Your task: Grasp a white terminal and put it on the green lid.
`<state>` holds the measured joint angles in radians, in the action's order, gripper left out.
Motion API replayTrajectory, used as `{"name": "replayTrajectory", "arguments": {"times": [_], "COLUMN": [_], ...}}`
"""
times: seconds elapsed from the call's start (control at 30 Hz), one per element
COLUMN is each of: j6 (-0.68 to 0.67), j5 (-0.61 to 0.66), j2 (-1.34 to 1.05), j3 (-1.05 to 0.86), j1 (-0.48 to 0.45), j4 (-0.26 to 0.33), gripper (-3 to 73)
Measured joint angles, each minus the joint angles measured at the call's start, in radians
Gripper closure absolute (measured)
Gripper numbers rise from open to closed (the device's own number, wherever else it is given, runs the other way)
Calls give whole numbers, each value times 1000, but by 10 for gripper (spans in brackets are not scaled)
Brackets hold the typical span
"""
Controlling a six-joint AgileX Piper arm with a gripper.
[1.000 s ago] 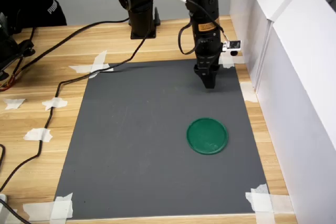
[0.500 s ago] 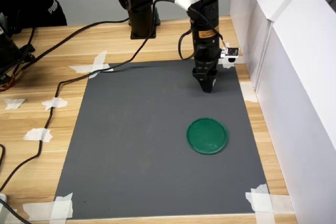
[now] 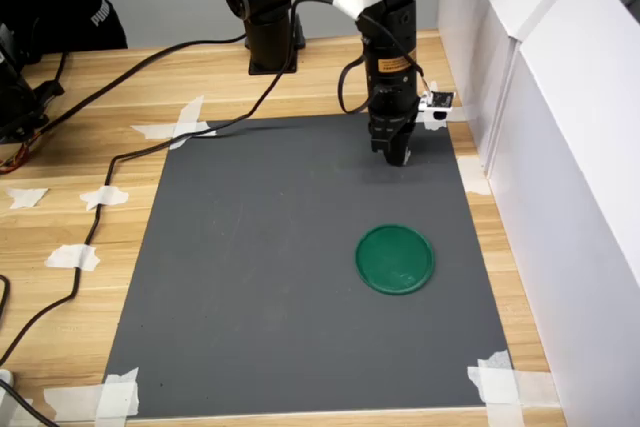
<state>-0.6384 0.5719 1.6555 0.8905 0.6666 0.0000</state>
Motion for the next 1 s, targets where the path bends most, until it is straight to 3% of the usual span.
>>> {"name": "replayTrajectory", "arguments": {"times": [0.2, 0.47, 0.7, 1.0], "j6": [24, 2, -7, 20], "j5": [161, 405, 432, 384], "j2": [-67, -136, -70, 122], "j3": [66, 322, 496, 599], "j1": [-54, -174, -248, -253], "j4": [35, 36, 7, -22], "gripper": [608, 608, 608, 608]}}
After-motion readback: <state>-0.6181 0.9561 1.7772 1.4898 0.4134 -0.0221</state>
